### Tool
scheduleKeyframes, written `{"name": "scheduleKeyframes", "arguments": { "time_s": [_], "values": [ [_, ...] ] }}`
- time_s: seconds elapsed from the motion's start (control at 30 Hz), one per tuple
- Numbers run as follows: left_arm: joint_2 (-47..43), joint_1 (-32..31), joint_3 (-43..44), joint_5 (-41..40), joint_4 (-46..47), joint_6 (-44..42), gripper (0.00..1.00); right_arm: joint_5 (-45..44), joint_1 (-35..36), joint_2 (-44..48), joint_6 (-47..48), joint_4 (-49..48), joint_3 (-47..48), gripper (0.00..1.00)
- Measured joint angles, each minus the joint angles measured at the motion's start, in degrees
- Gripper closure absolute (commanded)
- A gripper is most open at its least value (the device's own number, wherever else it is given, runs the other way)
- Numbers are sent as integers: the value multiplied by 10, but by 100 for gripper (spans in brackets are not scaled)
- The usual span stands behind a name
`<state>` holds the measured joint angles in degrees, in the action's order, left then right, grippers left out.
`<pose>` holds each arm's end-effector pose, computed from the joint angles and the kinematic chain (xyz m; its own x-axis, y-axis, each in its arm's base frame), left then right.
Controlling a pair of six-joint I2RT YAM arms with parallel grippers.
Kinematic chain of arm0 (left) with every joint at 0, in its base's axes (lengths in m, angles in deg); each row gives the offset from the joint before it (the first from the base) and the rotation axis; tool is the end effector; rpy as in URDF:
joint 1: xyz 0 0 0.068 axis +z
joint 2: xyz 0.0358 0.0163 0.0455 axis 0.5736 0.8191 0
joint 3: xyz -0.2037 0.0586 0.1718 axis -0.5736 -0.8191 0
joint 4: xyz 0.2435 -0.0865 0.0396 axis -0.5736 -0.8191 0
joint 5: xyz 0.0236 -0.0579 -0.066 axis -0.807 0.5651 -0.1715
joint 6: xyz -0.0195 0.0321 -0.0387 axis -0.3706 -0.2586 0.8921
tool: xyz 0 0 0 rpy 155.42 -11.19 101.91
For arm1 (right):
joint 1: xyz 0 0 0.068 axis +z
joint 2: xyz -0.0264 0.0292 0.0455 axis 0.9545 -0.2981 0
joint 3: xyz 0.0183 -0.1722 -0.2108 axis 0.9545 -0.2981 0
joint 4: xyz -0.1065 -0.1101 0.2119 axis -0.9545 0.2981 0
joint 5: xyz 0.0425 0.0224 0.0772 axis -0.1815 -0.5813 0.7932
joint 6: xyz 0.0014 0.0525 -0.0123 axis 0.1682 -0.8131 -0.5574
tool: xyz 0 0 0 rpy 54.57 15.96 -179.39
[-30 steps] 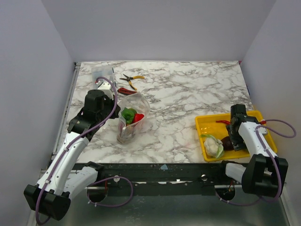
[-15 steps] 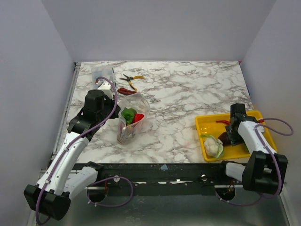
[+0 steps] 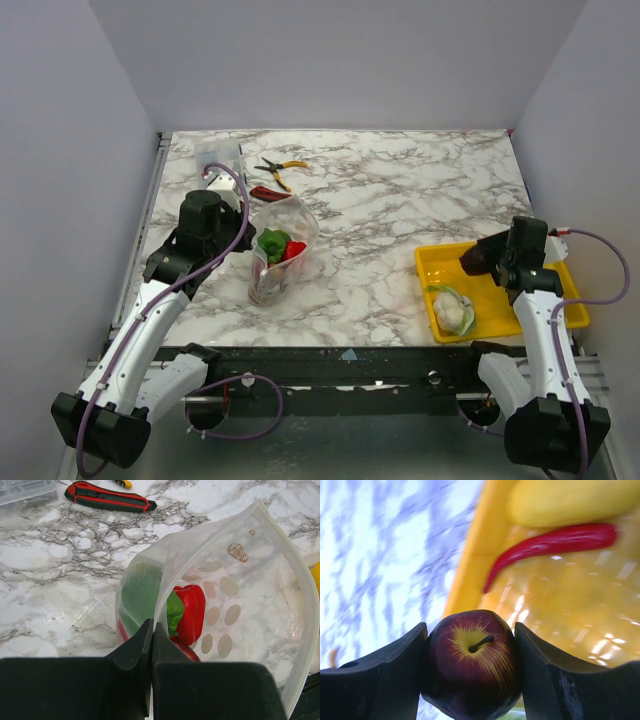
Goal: Place the food in the zip-top bag and seal the zipper
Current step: Pick up the fake vegetable from the bin, then place the fake vegetable in the zipper food storage bag.
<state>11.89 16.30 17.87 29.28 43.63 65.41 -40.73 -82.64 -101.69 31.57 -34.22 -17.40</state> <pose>0.1859 -0.0657 0.3326 -0.5733 -0.1256 -0.8096 0.2152 0.9304 -0.2967 0.1663 -0.0398 0.2489 -0.1023 0.8257 -0.5548 0.8027 0.3979 0.4442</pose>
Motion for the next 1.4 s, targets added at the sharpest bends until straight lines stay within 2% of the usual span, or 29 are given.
{"name": "scheduleKeyframes", "arguments": {
  "time_s": [0.1, 0.17, 0.23, 0.37, 0.53, 0.67, 0.83, 1.0, 1.13, 1.2, 1.27, 1.33, 1.4],
  "values": [
    [0, 0, 0, 2, 0, 0, 100, 95, 11, -12, 21, -67, 0, 97],
    [0, 0, 0, 4, 0, 2, 100, 134, 54, -24, 25, -110, 0, 97],
    [0, 0, 0, 4, 0, 2, 100, 148, 137, -34, 28, -147, 3, 97],
    [0, 2, -2, 4, 2, 2, 100, 140, 349, -66, 29, -218, 38, 96],
    [0, 2, -2, 4, 4, 2, 100, 63, 580, -160, 66, -301, 147, 90],
    [-2, 2, -4, 4, 4, 2, 100, 3, 698, -244, 115, -355, 239, 88],
    [-7, 2, -9, 3, 5, 2, 100, -59, 738, -351, 153, -361, 345, 84],
    [-17, 2, -13, 0, 5, 2, 100, -137, 762, -418, 187, -333, 388, 69],
    [-20, 2, -14, 0, 6, 3, 100, -141, 767, -460, 200, -284, 429, 59],
    [-20, 2, -14, 0, 6, 3, 100, -132, 767, -466, 204, -270, 436, 47],
    [-20, 2, -14, 0, 7, 3, 100, -125, 767, -466, 204, -262, 436, 27],
    [-21, 2, -15, 0, 7, 4, 100, -117, 767, -466, 205, -255, 436, 13],
    [-21, 2, -15, 0, 7, 4, 100, -109, 767, -466, 204, -247, 436, 6]
  ]
}}
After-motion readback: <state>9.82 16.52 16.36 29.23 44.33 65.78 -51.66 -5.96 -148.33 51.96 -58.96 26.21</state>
